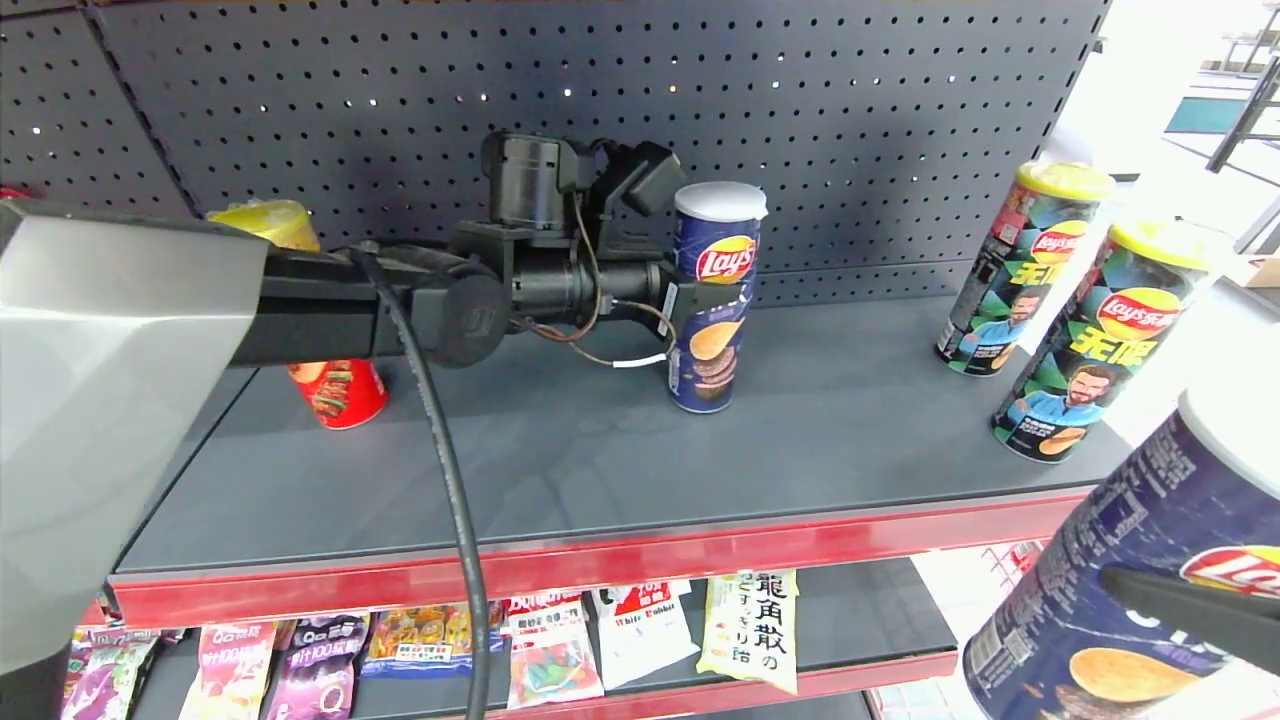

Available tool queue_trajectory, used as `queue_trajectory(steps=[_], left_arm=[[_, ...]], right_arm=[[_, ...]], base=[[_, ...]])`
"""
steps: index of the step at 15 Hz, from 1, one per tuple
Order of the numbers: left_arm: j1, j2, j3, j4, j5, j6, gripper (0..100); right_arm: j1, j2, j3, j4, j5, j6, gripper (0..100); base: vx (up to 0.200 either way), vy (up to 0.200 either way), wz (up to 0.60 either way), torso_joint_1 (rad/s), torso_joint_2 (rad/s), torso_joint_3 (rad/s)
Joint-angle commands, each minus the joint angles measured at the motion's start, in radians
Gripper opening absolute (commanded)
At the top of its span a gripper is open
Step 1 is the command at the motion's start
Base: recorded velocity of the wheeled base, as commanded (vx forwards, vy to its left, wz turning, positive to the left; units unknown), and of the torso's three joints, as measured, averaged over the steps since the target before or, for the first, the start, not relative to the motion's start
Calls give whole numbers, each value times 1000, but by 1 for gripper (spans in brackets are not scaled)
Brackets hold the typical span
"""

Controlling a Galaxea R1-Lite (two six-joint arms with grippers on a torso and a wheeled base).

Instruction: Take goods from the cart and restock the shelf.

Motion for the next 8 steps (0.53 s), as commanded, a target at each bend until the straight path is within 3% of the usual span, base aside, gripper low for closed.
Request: queue_trajectory(steps=[1, 8], left_arm=[[-10, -96, 90, -2, -5, -1, 0], [-61, -269, 359, -22, -2, 2, 0]], right_arm=[[0, 6, -4, 0, 1, -1, 0], [2, 6, -9, 0, 3, -1, 0]], base=[[0, 0, 0, 0, 0, 0], [0, 0, 0, 0, 0, 0]])
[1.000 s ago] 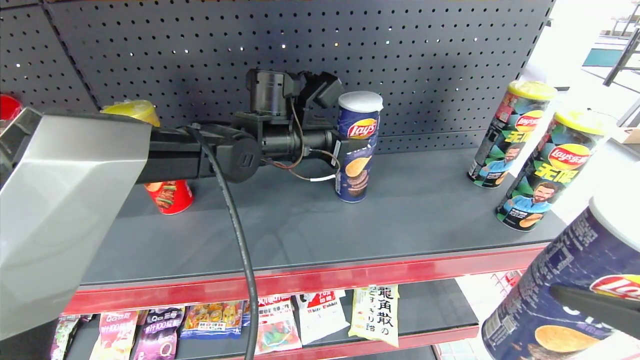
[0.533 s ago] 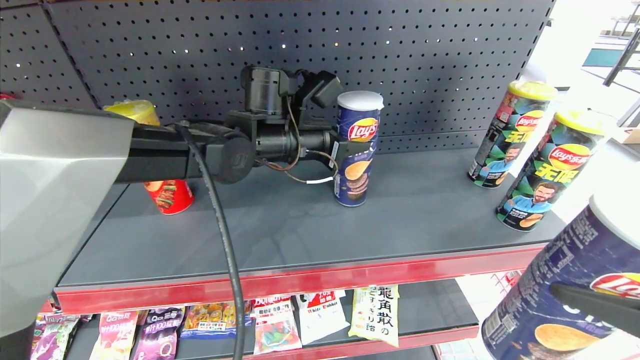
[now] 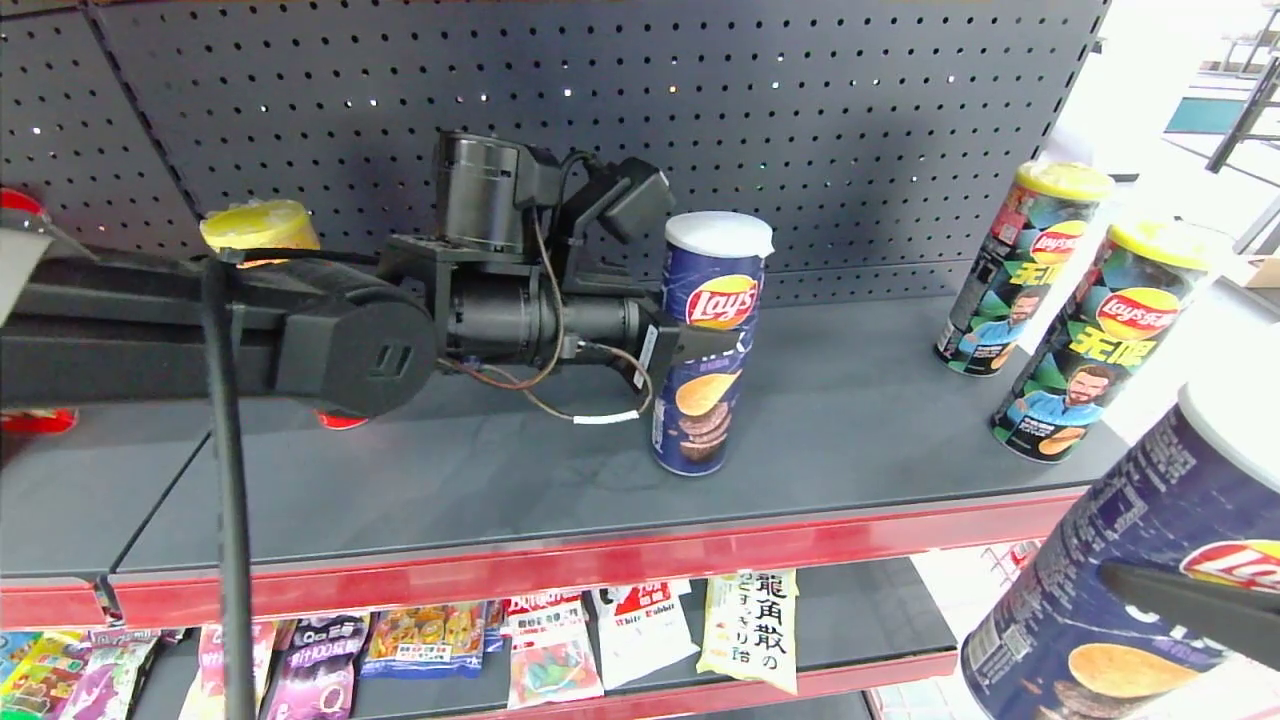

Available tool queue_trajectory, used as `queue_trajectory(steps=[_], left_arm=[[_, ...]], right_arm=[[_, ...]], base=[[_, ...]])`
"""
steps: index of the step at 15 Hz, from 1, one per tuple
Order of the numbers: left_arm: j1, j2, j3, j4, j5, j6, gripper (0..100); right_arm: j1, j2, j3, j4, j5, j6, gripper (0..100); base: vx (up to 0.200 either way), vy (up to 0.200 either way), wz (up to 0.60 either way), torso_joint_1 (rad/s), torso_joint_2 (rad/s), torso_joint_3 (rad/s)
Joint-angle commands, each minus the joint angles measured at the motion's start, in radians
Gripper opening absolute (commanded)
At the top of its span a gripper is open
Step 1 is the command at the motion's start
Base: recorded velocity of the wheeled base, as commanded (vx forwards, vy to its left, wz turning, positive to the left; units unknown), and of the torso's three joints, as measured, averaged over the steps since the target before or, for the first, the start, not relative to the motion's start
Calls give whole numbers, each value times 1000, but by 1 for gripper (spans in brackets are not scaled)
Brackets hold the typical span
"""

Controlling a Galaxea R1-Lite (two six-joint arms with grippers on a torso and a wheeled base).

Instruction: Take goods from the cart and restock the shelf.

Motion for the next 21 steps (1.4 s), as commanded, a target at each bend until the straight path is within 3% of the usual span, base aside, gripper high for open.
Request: queue_trajectory(steps=[1, 5, 18, 19, 21], left_arm=[[-20, -56, 77, -40, 5, 1, 0], [-25, -65, 169, -120, 8, -2, 0], [-39, -102, 244, -125, 8, -2, 0], [-39, -103, 246, -125, 5, -2, 100], [-39, -103, 246, -125, 4, -2, 100]], right_arm=[[1, 2, 0, 0, 0, -1, 0], [1, -2, 0, 0, 0, -1, 0], [3, 3, -3, 0, 0, -1, 0], [3, 3, -3, 0, 0, -1, 0], [3, 6, -5, 0, 0, -1, 0]], base=[[0, 0, 0, 0, 0, 0], [0, 0, 0, 0, 0, 0], [0, 0, 0, 0, 0, 0], [0, 0, 0, 0, 0, 0], [0, 0, 0, 0, 0, 0]])
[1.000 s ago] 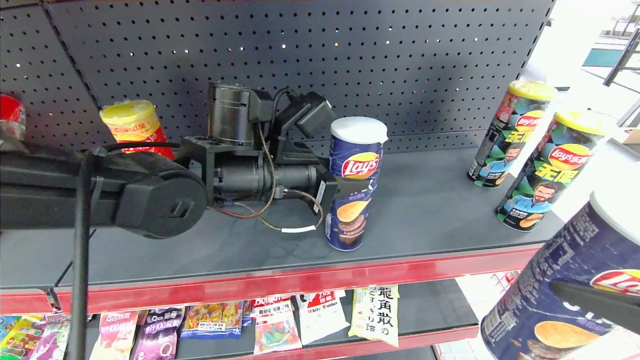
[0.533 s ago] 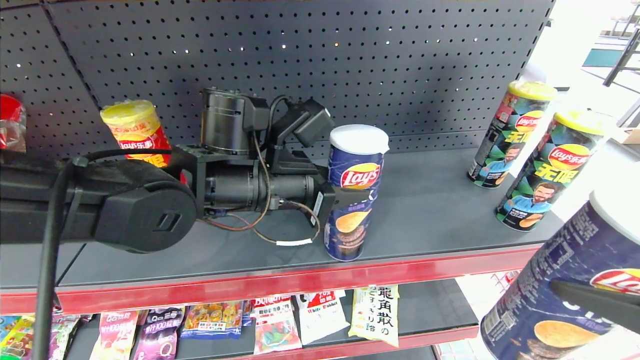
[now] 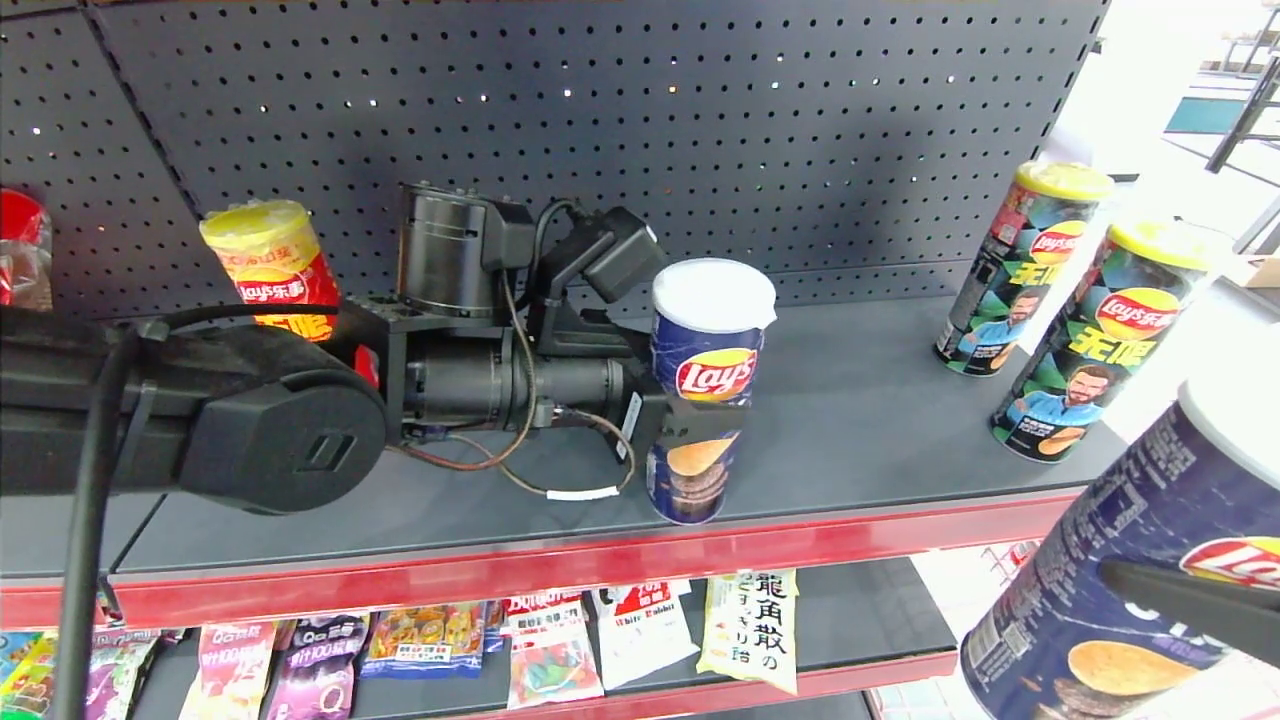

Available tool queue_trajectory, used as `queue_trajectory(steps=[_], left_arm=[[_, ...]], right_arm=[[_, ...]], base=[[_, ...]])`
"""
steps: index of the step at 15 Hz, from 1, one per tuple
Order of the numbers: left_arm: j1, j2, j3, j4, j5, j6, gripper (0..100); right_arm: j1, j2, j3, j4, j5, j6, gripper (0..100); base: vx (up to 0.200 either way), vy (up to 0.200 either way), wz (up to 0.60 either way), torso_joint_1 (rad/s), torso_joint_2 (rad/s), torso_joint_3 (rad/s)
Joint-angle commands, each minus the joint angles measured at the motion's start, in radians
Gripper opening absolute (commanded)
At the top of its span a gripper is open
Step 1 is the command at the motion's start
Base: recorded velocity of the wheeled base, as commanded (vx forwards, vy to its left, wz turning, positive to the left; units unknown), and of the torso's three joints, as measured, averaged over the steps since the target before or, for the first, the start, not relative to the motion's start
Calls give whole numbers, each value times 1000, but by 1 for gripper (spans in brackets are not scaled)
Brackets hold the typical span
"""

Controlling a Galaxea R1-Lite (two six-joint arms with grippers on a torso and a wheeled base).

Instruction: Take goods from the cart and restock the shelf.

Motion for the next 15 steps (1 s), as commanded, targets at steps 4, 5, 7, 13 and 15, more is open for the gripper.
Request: queue_trajectory(steps=[4, 5, 7, 13, 15], left_arm=[[0, -70, 77, 0, 4, -43, 100], [2, -113, 130, 0, 6, -44, 100], [6, -185, 225, 0, 21, -44, 100], [29, -400, 465, 0, 69, -47, 100], [51, -444, 509, 0, 69, -47, 100]], right_arm=[[4, 79, -67, -2, 1, -2, 0], [4, 134, -118, -2, 1, -3, 0], [5, 232, -213, -2, 1, -8, 0], [28, 504, -431, -55, -9, -42, 0], [28, 562, -463, -118, -10, -42, 0]], base=[[0, 0, 0, 0, 0, 0], [0, 0, 0, 0, 0, 0], [0, 0, 0, 0, 0, 0], [0, 0, 0, 0, 0, 0], [0, 0, 0, 0, 0, 0]])
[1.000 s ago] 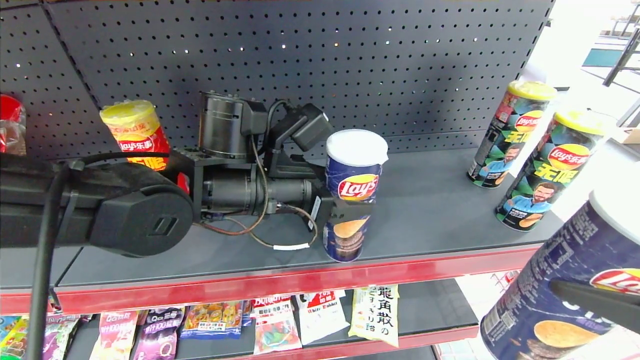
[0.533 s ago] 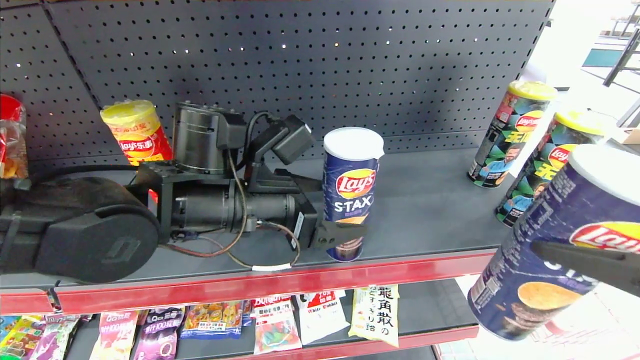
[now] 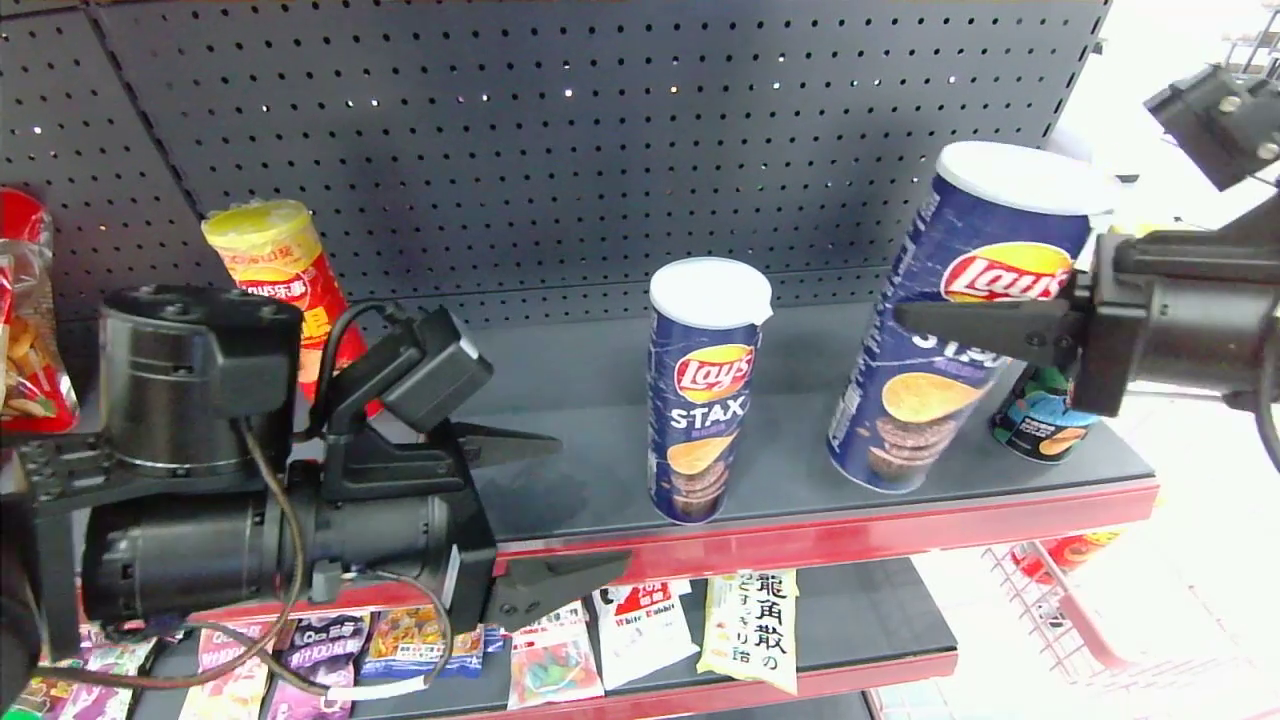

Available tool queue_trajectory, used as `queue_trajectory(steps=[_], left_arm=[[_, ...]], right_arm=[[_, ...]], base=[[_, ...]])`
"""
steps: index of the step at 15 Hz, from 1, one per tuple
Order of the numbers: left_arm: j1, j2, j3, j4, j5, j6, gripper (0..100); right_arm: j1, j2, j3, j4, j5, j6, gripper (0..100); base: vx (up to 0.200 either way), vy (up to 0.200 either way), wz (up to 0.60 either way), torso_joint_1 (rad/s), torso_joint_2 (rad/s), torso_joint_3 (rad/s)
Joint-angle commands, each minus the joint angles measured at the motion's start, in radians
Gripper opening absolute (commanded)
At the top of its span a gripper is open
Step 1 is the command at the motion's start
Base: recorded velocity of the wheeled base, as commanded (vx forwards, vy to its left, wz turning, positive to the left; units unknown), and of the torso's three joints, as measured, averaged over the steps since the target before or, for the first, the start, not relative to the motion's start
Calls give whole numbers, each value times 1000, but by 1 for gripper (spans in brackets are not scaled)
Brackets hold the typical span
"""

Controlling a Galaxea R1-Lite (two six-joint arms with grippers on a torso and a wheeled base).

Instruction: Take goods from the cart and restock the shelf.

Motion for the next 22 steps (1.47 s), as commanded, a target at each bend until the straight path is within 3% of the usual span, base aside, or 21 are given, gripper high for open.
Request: queue_trajectory(steps=[1, 3, 8, 15, 22], left_arm=[[28, -92, 56, 3, 1, -1, 100], [29, -115, 75, 4, 9, -1, 100], [29, -150, 79, 6, 41, -38, 100], [138, -212, 155, 4, 44, -35, 100], [161, -225, 159, 6, 44, -37, 100]], right_arm=[[2, 126, -68, -21, 0, -2, 0], [2, 177, -123, -21, 1, -4, 0], [15, 312, -278, -23, 3, -11, 0], [58, 487, -421, -23, 14, -34, 0], [75, 626, -587, -23, 38, -44, 0]], base=[[0, 0, 0, 0, 0, 0], [0, 0, 0, 0, 0, 0], [0, 0, 0, 0, 0, 0], [0, 0, 0, 0, 0, 0], [0, 0, 0, 0, 0, 0]])
